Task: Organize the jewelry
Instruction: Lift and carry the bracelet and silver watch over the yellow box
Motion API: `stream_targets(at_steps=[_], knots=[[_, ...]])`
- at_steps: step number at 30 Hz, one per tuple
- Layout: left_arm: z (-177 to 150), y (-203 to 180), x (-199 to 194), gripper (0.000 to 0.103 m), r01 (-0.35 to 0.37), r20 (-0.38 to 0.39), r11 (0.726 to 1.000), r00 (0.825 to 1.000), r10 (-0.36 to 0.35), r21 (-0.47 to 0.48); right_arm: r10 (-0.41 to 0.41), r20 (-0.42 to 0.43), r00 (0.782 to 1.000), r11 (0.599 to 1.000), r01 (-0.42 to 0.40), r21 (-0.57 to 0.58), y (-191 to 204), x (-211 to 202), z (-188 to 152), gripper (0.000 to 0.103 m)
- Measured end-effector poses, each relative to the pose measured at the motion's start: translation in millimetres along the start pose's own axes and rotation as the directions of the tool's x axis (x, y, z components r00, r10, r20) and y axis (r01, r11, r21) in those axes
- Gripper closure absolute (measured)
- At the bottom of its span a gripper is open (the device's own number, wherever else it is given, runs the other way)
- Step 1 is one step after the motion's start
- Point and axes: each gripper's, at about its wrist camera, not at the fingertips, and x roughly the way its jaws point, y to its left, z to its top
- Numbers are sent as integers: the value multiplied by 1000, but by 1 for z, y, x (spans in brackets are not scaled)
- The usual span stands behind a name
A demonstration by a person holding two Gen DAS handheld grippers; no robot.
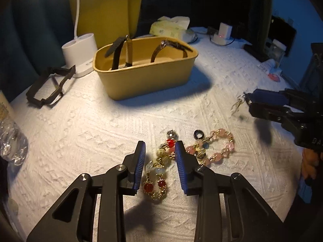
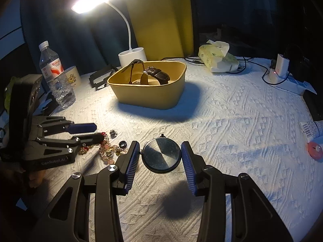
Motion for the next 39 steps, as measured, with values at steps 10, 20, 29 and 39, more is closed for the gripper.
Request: stream_targets(at_steps=[10,20,29,39], knots=[[-3,-11,-2,92,21,15,1000,1000,-21,-1,15,23,1000,1000,-15,-12,-1,2,8,61],[25,10,-48,92,10,199,997,980,7,-83,18,49,999,998,-15,-55,1,11,30,61],[63,26,-53,92,-4,301,995,953,33,-98,-1,95,996,997,9,-80,-7,24,66,61],[99,33,-37,92,-32,374,998,926,50,-55,-31,100,995,998,37,-59,-26,54,97,61]])
